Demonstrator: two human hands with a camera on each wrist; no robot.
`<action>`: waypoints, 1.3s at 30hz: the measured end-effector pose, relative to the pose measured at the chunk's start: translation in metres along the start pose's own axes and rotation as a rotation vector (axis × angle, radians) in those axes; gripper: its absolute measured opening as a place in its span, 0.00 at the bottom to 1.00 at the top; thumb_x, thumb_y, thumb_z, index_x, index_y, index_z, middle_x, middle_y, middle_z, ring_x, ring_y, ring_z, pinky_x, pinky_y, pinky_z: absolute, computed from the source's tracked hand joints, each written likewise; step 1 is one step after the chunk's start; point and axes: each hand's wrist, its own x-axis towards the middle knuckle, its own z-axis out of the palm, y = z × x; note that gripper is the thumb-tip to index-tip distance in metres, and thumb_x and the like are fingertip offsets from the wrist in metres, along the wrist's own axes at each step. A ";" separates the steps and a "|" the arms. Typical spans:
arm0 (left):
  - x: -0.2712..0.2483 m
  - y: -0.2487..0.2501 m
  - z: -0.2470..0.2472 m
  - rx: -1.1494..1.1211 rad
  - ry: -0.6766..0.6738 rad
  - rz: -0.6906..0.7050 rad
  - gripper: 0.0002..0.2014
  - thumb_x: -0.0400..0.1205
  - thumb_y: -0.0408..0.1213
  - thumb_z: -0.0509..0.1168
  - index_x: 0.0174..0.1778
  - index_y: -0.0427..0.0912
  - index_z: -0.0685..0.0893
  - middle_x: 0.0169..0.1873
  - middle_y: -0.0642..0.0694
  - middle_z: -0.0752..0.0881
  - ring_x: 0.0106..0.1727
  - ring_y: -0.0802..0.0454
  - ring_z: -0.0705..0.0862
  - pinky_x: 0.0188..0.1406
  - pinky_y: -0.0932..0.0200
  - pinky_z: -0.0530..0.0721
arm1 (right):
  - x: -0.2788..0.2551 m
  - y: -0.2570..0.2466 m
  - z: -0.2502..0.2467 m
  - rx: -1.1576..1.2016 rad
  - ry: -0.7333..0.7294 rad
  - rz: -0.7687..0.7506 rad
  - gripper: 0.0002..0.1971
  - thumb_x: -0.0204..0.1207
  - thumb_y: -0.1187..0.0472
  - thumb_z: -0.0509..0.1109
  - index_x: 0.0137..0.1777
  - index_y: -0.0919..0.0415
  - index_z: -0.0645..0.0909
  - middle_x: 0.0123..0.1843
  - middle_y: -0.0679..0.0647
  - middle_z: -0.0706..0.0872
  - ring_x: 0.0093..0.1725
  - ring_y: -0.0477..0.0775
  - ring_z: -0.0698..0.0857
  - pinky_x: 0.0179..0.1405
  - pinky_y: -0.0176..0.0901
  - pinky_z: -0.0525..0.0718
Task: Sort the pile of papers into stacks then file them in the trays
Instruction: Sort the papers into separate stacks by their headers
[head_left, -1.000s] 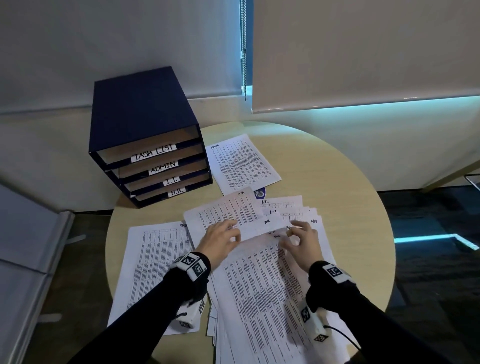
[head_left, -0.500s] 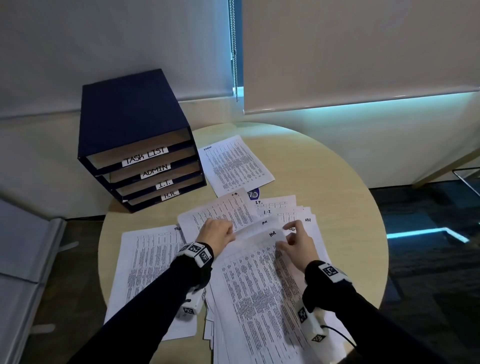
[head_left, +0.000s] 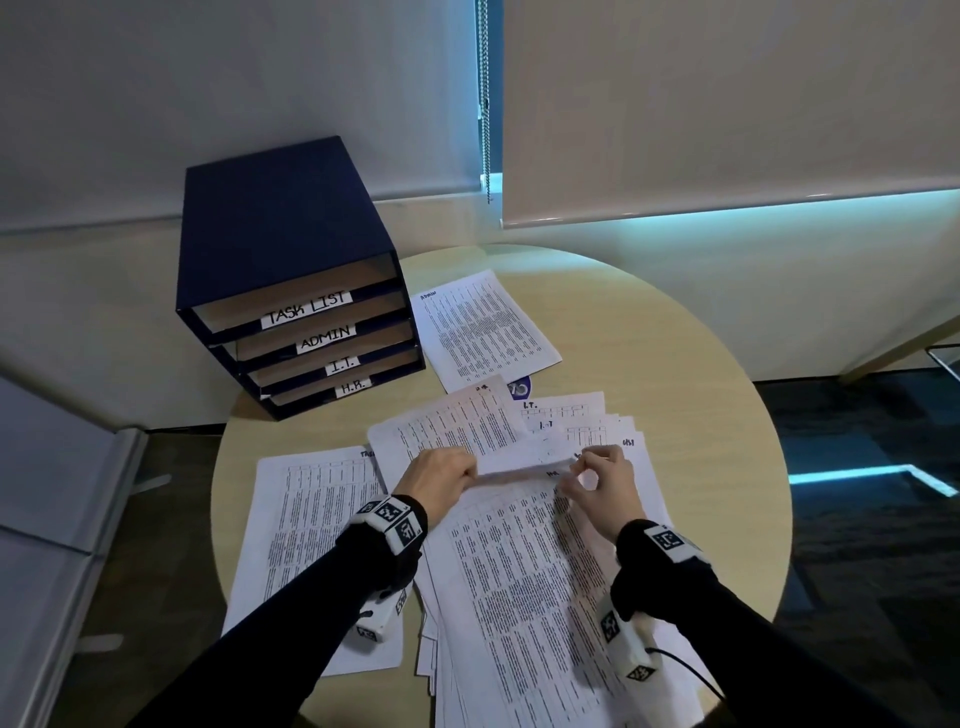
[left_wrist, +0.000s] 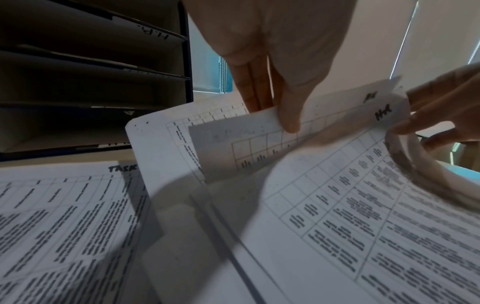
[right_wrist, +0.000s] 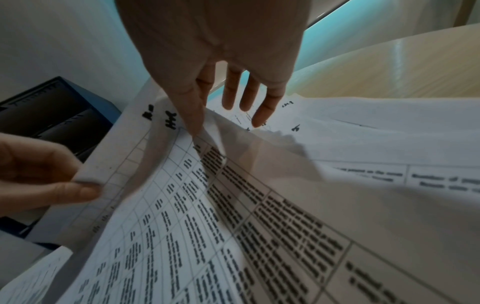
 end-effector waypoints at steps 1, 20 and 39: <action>-0.001 0.000 -0.001 -0.019 0.001 0.007 0.07 0.84 0.38 0.65 0.48 0.40 0.87 0.45 0.50 0.86 0.46 0.56 0.83 0.57 0.60 0.82 | 0.001 0.002 0.001 -0.008 -0.009 -0.012 0.12 0.74 0.58 0.74 0.33 0.50 0.75 0.57 0.49 0.74 0.60 0.51 0.69 0.56 0.40 0.65; 0.026 -0.025 0.012 -0.222 -0.343 -0.372 0.17 0.86 0.28 0.53 0.68 0.42 0.80 0.64 0.47 0.80 0.60 0.43 0.83 0.55 0.54 0.84 | -0.047 0.004 -0.019 -0.028 -0.148 -0.071 0.05 0.69 0.65 0.78 0.36 0.58 0.85 0.37 0.40 0.82 0.38 0.29 0.79 0.36 0.23 0.72; 0.027 -0.066 -0.027 0.083 0.073 -0.443 0.32 0.81 0.46 0.66 0.80 0.47 0.62 0.77 0.45 0.70 0.78 0.44 0.66 0.79 0.41 0.58 | -0.033 0.003 -0.009 0.125 -0.105 -0.047 0.09 0.72 0.65 0.76 0.33 0.54 0.82 0.39 0.51 0.87 0.19 0.39 0.73 0.25 0.28 0.68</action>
